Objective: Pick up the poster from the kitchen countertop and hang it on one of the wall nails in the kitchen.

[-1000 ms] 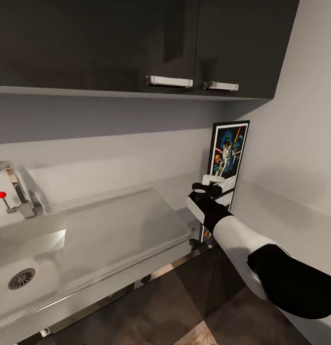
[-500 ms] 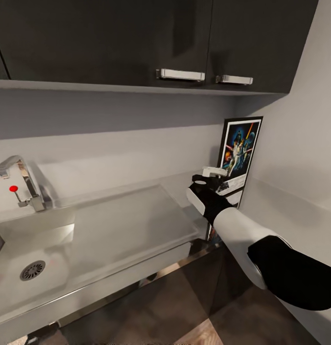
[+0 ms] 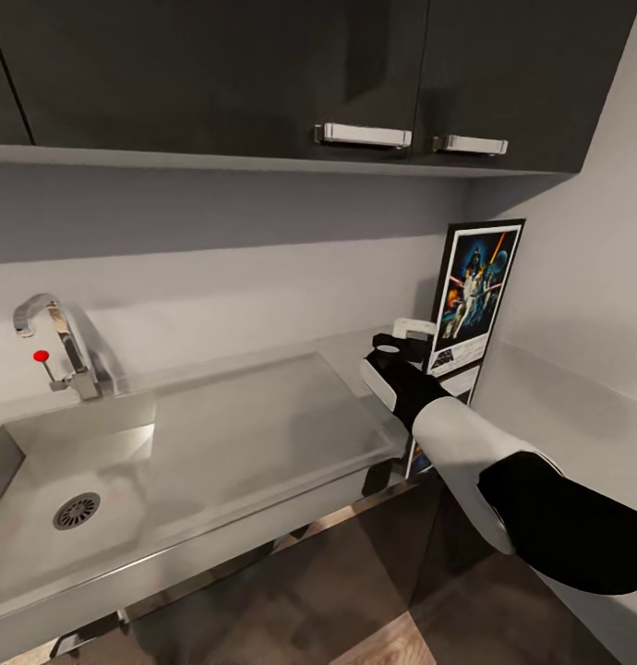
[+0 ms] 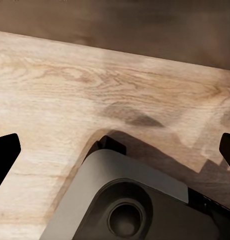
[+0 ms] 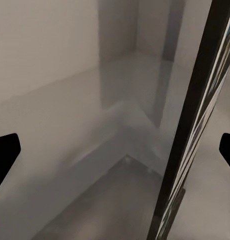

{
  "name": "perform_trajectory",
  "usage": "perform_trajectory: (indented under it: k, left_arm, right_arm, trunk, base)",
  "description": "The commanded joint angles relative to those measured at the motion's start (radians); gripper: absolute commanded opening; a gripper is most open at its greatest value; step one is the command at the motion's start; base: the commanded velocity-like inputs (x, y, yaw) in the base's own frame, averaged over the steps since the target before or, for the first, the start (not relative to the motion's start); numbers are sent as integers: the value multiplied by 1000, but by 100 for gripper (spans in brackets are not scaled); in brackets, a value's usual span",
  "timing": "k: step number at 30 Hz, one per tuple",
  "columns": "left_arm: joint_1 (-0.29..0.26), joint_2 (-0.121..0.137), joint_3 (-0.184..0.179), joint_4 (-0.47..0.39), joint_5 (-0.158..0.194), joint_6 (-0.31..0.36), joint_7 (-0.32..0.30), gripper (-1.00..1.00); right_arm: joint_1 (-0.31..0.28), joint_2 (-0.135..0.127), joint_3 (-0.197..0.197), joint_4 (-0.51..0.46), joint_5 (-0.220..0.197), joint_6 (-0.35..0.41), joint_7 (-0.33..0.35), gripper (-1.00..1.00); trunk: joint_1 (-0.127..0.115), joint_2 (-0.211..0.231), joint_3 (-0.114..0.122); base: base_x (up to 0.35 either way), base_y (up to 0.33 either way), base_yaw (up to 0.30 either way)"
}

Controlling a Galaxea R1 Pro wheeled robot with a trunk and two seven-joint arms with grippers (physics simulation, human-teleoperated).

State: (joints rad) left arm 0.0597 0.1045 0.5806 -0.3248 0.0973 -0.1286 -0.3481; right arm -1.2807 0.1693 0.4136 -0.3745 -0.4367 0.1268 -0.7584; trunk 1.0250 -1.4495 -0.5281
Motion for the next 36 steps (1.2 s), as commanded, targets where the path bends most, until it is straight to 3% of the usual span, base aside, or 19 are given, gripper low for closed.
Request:
perform_trajectory:
  k: [1, 11, 25, 36]
  left_arm:
    - [0, 0, 2, 0, 10, 2, -7, 100]
    - [0, 0, 2, 0, 10, 1, -7, 100]
    - [0, 0, 2, 0, 10, 1, -7, 100]
    - [0, 0, 2, 0, 10, 1, -6, 100]
  right_arm:
    - [-1, -1, 8, -1, -3, 10, -7, 100]
    - [-1, -4, 7, -1, -2, 5, -23, 100]
    - [0, -12, 6, 2, -6, 8, -52, 100]
    - [-1, -13, 5, 1, -7, 11, -47, 100]
  trunk:
    - [0, -1, -1]
    - [0, -1, -1]
    - [0, -1, -2]
    - [0, -1, -17]
  base:
    - [0, 0, -98]
    - [0, 0, -158]
    - [0, 0, -12]
    - [0, 0, 0]
